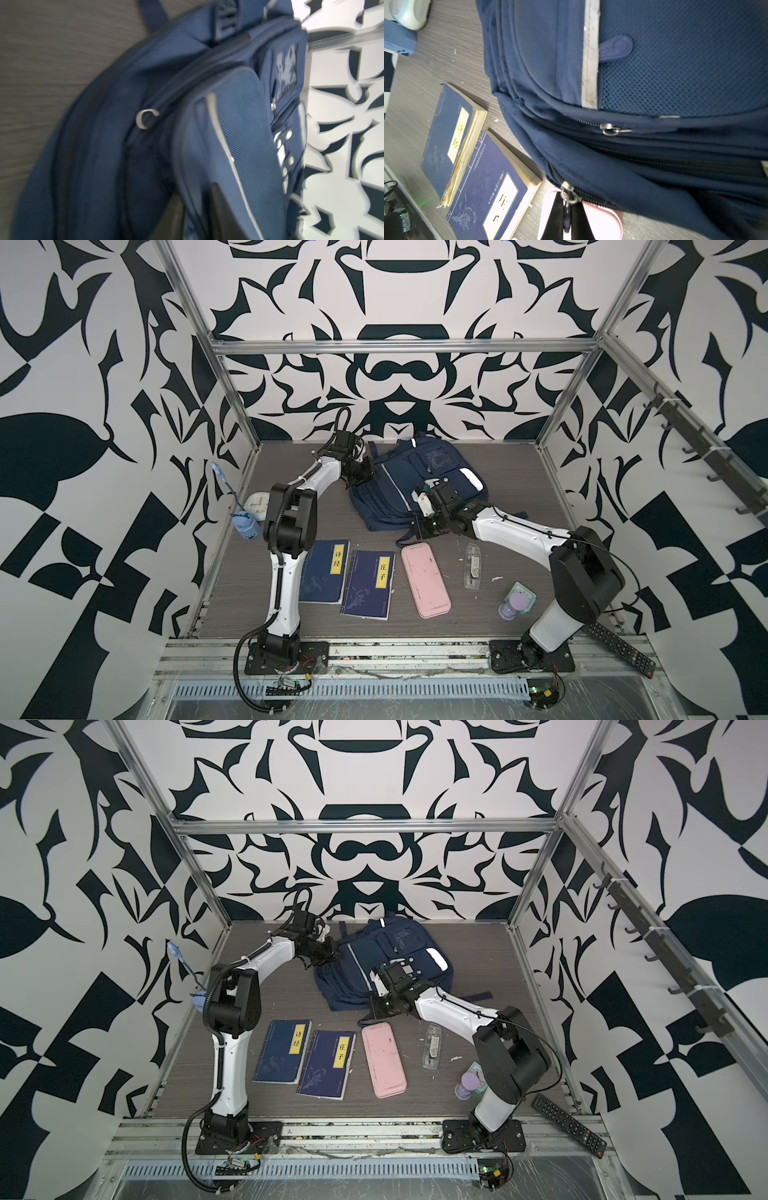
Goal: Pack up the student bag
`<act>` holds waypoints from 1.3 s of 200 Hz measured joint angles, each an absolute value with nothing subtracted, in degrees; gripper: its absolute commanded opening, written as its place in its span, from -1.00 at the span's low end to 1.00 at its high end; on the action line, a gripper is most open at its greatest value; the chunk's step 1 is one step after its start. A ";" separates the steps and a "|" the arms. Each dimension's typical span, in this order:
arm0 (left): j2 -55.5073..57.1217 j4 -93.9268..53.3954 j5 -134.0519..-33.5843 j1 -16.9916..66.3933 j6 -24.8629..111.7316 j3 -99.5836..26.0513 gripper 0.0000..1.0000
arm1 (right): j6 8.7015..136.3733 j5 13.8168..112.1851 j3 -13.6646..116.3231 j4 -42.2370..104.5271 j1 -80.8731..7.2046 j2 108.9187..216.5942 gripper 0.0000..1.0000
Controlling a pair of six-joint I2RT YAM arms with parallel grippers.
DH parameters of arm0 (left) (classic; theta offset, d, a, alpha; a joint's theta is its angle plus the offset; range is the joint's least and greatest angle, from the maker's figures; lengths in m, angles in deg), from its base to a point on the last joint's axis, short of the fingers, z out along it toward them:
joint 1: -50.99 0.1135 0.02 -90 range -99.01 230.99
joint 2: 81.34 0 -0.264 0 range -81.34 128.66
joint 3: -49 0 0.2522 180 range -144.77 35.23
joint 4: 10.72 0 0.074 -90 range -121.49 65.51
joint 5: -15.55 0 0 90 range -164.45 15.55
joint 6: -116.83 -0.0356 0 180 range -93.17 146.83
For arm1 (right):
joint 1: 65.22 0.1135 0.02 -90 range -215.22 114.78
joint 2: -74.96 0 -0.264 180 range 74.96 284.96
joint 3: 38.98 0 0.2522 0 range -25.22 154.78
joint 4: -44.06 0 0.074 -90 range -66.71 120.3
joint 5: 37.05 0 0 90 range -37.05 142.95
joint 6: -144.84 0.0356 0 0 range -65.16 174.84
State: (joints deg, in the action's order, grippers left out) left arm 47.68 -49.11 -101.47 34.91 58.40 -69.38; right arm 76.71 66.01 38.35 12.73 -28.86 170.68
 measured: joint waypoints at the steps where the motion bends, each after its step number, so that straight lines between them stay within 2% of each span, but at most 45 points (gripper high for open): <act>1: 47.68 -49.00 -101.56 34.91 58.36 -69.32 -1.00 | 76.71 66.03 38.37 12.71 -28.86 170.70 -0.92; 22: 46.58 -42.86 -103.46 36.05 62.20 -64.58 -1.00 | 76.14 66.01 38.89 12.06 -28.86 171.42 -0.92; 71: 36.46 -19.82 -107.18 41.45 76.13 -39.09 -1.00 | 74.26 65.64 39.94 10.44 -28.38 172.56 -0.94; 96: 32.55 -11.49 -106.54 44.18 82.14 -31.48 -1.00 | 73.67 65.68 40.55 10.46 -27.85 173.67 -0.94; 159: 32.07 0.14 -104.58 43.85 91.49 -29.45 -1.00 | 73.27 62.88 45.80 9.65 -22.37 178.83 -0.95; 260: 32.07 5.27 -103.07 43.61 95.54 -29.45 -1.00 | 74.67 64.28 62.96 4.71 -17.36 192.40 -0.92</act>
